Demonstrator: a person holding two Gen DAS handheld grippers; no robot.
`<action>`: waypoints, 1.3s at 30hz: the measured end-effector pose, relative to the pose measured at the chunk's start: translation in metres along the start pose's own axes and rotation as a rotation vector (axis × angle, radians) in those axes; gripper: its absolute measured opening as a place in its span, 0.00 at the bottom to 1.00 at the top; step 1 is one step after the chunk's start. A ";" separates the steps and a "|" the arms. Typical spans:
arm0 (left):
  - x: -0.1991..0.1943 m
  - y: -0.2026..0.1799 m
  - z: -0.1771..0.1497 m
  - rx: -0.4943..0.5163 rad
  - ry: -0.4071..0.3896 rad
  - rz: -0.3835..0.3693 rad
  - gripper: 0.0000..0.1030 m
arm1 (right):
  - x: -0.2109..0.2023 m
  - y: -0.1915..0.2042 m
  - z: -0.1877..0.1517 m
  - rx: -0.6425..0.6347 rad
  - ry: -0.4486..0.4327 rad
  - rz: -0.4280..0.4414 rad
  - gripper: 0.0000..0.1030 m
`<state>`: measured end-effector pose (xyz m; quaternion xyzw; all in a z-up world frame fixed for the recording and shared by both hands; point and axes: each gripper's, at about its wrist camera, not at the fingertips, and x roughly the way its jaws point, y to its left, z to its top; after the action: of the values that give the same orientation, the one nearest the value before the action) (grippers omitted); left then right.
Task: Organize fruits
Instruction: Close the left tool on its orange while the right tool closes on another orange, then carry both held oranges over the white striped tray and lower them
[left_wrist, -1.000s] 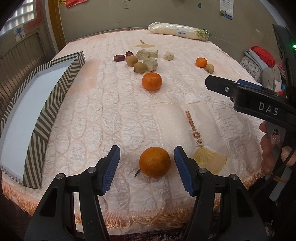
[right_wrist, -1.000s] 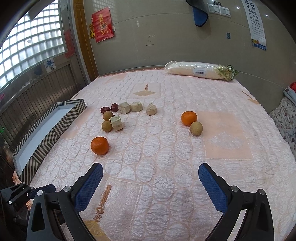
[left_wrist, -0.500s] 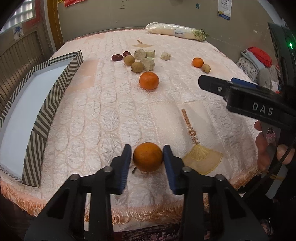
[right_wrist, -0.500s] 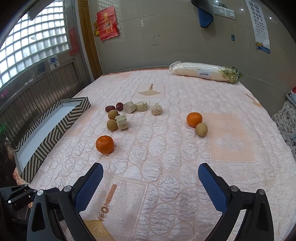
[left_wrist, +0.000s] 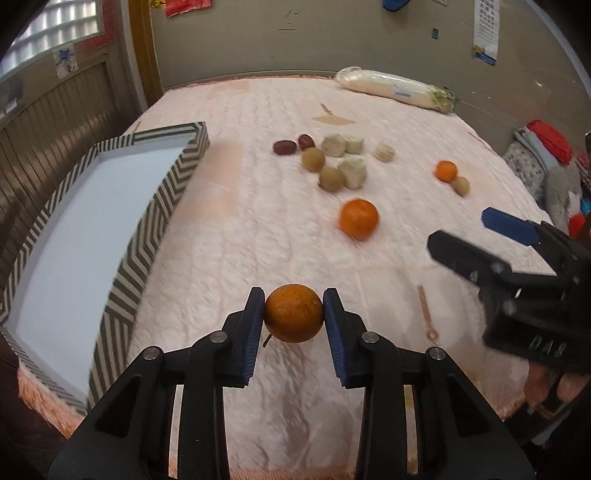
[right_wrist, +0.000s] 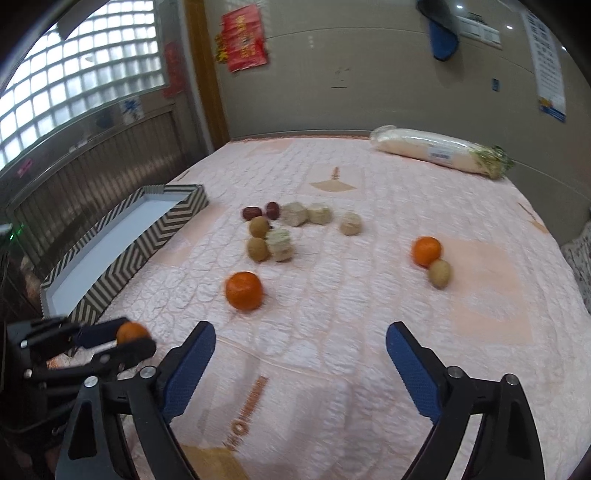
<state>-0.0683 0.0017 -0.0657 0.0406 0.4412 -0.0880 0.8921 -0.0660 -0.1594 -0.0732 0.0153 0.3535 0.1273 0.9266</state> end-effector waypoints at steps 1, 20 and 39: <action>0.001 0.002 0.002 -0.003 -0.001 0.009 0.31 | 0.003 0.003 0.002 -0.010 0.003 0.010 0.85; 0.020 0.035 0.041 -0.067 0.008 0.054 0.31 | 0.081 0.036 0.029 -0.123 0.136 0.123 0.31; 0.006 0.116 0.079 -0.192 -0.055 0.169 0.31 | 0.082 0.109 0.094 -0.210 0.065 0.252 0.31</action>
<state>0.0189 0.1033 -0.0229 -0.0102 0.4178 0.0290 0.9080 0.0301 -0.0279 -0.0431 -0.0416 0.3632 0.2794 0.8879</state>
